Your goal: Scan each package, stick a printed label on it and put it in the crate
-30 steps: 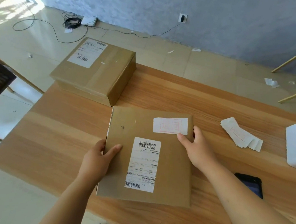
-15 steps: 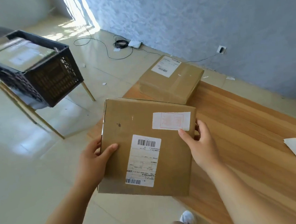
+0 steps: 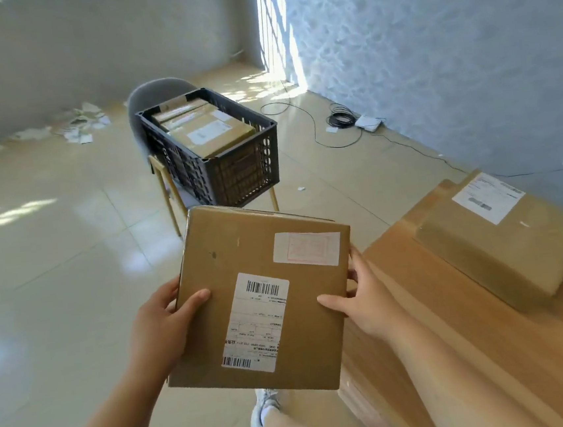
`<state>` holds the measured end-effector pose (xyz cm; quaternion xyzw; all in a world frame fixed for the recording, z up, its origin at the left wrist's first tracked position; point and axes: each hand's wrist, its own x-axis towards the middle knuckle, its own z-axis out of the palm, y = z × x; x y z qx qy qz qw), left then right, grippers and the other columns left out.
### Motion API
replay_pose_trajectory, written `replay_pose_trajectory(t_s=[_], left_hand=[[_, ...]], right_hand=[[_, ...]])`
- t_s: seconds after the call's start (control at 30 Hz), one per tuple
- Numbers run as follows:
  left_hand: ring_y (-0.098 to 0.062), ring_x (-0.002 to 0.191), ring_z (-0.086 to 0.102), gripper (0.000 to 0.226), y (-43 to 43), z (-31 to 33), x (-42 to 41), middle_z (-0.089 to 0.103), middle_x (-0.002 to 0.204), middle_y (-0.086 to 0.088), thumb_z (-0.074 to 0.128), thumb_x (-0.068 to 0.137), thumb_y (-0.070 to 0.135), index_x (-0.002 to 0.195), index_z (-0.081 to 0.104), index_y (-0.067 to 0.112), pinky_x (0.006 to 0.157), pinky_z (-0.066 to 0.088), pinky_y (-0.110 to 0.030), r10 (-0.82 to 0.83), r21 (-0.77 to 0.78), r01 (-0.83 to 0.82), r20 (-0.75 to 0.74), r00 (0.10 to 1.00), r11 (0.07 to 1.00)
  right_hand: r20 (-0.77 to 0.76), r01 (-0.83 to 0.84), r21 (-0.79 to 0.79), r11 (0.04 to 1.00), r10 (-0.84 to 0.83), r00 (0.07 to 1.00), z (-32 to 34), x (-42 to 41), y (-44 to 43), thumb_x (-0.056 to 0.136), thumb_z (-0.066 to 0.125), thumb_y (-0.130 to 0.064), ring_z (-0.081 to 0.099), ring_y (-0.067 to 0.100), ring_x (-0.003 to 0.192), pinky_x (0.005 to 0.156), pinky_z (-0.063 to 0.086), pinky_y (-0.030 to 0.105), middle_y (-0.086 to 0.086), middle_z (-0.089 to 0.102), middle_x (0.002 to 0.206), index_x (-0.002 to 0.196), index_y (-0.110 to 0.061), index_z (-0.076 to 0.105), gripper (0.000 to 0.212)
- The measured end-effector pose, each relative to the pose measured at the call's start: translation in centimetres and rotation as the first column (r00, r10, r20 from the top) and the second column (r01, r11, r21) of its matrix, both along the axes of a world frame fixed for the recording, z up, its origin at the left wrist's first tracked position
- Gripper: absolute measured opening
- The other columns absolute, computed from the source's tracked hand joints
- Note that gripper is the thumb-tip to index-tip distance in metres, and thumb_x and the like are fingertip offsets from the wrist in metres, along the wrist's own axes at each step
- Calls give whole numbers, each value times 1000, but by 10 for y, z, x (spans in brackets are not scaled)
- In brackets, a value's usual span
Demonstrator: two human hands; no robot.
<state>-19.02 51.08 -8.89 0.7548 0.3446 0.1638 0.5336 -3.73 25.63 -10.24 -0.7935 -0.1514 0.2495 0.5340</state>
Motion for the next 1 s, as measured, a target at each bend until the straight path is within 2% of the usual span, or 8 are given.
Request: replay_pose_trajectory(t_s=[0.17, 0.27, 0.4, 0.63, 0.73, 0.83, 0.9, 1.0], left_hand=[[5, 77, 66, 33, 87, 2, 67, 66, 91, 32, 70, 79, 40, 109, 60, 48, 62, 47, -22, 26, 56, -25, -21, 999, 998], [5, 81, 63, 37, 140, 10, 117, 63, 93, 33, 70, 79, 41, 113, 56, 46, 62, 47, -22, 23, 66, -21, -34, 999, 998], [0, 86, 61, 43, 204, 20, 175, 59, 100, 23, 70, 77, 43, 114, 48, 39, 66, 50, -30, 32, 69, -30, -35, 999, 997], [-5, 88, 62, 35, 293, 14, 247, 61, 110, 5, 69, 79, 42, 100, 43, 32, 63, 46, -29, 96, 31, -95, -33, 995, 995], [-12, 92, 63, 37, 334, 7, 280, 64, 112, 2, 68, 80, 44, 101, 42, 28, 67, 46, -31, 103, 24, -102, -41, 994, 994], [-15, 93, 63, 30, 380, 5, 318, 65, 112, 0, 66, 82, 41, 100, 45, 28, 70, 48, -34, 56, 9, -55, -37, 998, 998], [-12, 94, 63, 24, 414, 6, 345, 63, 114, 3, 67, 83, 37, 97, 47, 34, 71, 49, -34, -8, -28, 7, -12, 1000, 1000], [-17, 110, 57, 37, 464, 8, 388, 55, 124, 3, 70, 80, 28, 111, 51, 35, 88, 49, -41, -119, -3, 119, -18, 993, 993]], right_hand=[[-25, 69, -33, 997, -70, 997, -13, 68, 91, 78, 76, -33, 60, 8, 98, 81, 51, 28, -15, 50, 124, 129, -36, 32, 68], [-35, 87, -9, 996, -87, 996, -10, 117, 148, 79, 76, -32, 58, 11, 102, 76, 48, 20, -14, 51, 119, 117, -35, 35, 57], [-27, 116, 30, 993, -115, 993, 2, 172, 214, 81, 74, -32, 56, 5, 93, 69, 46, 16, -18, 50, 114, 118, -39, 36, 53], [-15, 69, 7, 998, -69, 998, 17, 248, 307, 86, 68, -35, 48, 11, 111, 92, 50, 40, -16, 50, 126, 134, -48, 30, 63], [-13, 49, -12, 999, -49, 999, 19, 278, 345, 85, 70, -31, 47, 12, 117, 95, 50, 49, -17, 50, 127, 138, -53, 25, 73], [-1, 66, -37, 997, -66, 998, 18, 306, 385, 85, 70, -27, 48, 11, 112, 93, 51, 50, -19, 50, 123, 139, -55, 21, 79], [7, 106, -61, 992, -106, 994, 16, 326, 415, 85, 70, -27, 48, 11, 110, 93, 51, 51, -17, 50, 125, 140, -51, 22, 76], [-32, 238, -82, 968, -241, 970, 13, 354, 459, 85, 70, -28, 54, 15, 110, 94, 50, 50, -9, 53, 127, 135, -35, 33, 62]])
